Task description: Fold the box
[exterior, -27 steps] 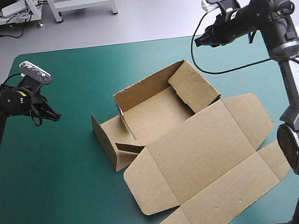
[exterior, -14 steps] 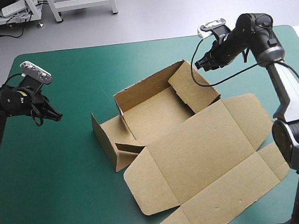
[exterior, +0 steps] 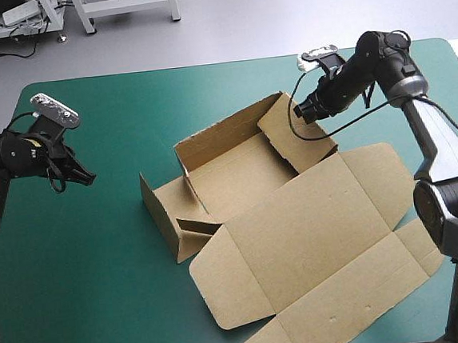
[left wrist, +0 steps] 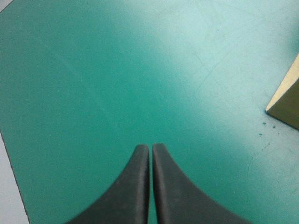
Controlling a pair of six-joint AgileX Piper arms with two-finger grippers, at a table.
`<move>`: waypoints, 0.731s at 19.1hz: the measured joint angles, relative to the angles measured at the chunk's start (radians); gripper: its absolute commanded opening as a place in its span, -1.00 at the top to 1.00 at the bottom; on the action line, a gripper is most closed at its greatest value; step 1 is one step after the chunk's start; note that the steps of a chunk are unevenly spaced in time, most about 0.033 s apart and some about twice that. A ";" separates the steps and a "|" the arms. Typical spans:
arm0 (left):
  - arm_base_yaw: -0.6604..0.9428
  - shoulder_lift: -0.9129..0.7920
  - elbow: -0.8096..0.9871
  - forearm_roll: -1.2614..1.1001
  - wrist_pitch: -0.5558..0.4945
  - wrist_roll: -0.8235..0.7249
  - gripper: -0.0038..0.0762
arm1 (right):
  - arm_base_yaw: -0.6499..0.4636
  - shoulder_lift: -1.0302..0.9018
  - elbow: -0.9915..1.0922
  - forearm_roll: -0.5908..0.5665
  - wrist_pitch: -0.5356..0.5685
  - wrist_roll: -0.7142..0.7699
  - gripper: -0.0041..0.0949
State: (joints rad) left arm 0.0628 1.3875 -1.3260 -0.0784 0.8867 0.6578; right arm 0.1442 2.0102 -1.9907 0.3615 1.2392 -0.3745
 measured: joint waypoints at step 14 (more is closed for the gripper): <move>0.000 0.000 0.000 0.000 -0.002 0.000 0.86 | 0.000 0.128 0.017 0.065 -0.007 -0.016 0.77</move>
State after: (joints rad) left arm 0.0628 1.3875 -1.3260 -0.0784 0.8849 0.6578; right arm 0.1442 2.1385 -1.9738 0.4264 1.2324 -0.3904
